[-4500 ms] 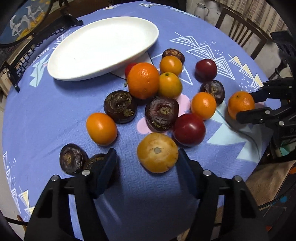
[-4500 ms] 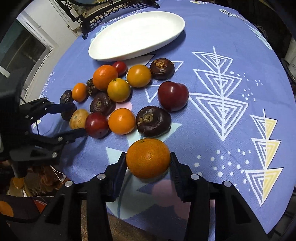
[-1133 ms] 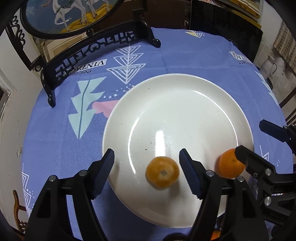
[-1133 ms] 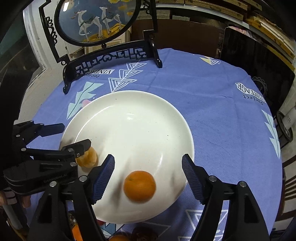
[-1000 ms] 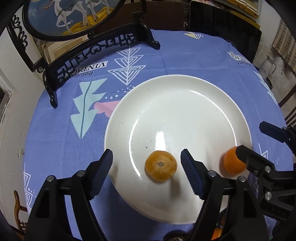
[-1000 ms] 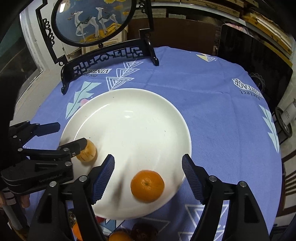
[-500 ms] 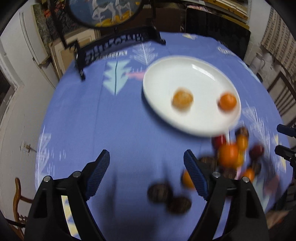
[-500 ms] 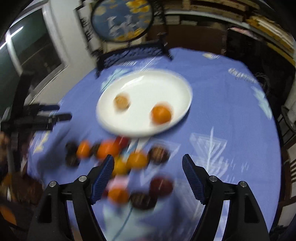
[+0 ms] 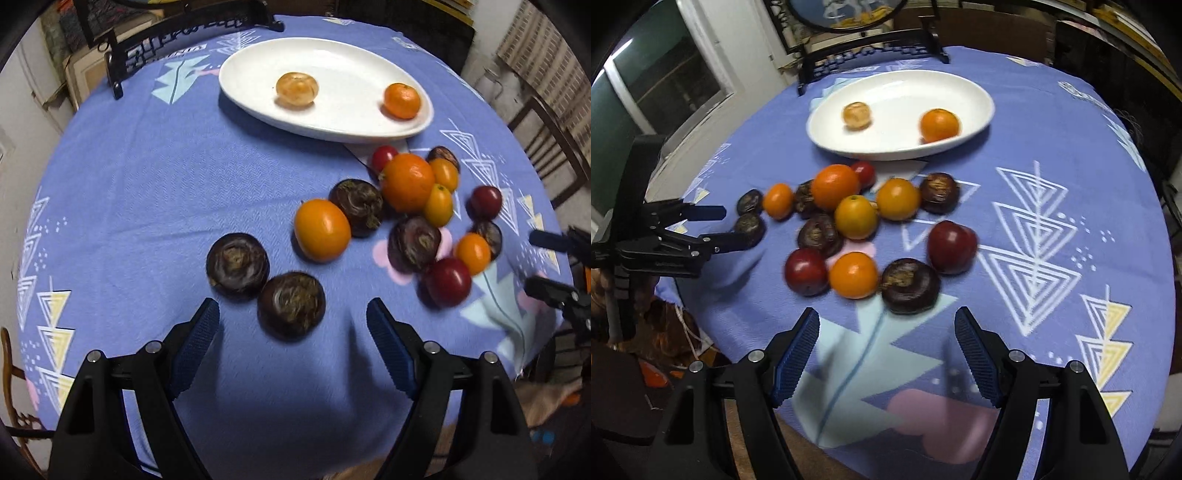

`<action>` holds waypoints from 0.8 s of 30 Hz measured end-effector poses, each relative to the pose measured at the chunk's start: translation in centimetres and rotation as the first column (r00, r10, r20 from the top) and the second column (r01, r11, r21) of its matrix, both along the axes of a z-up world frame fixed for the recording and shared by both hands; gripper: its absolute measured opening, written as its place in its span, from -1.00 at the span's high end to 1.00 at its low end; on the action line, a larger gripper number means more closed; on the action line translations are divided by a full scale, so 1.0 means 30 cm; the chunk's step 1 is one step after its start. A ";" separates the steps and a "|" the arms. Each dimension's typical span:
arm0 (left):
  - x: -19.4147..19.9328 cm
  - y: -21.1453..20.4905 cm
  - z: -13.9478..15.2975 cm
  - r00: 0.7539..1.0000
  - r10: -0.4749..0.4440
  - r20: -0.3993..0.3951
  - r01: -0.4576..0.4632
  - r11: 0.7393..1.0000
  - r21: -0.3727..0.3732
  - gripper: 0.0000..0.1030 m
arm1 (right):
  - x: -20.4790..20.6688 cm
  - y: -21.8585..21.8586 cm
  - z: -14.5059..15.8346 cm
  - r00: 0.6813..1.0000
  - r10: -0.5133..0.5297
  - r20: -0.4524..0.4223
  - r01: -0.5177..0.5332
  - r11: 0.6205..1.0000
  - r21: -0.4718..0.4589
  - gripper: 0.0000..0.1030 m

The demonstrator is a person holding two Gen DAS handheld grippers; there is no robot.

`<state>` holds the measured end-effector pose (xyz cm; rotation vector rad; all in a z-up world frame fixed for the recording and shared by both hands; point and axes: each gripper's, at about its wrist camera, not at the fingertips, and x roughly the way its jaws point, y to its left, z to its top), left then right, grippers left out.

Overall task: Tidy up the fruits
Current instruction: 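Grasp a dark brown fruit with the left gripper while the right gripper grasps another dark brown fruit, then lower the dark brown fruit onto the plate with the left gripper while the right gripper does the same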

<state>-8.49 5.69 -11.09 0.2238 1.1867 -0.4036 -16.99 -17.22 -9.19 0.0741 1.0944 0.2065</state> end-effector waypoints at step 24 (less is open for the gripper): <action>0.020 -0.010 0.055 0.999 0.023 -0.043 -0.026 0.998 -0.056 0.21 | 0.083 -0.042 -0.077 0.996 0.071 -0.053 -0.069 0.996 0.052 0.15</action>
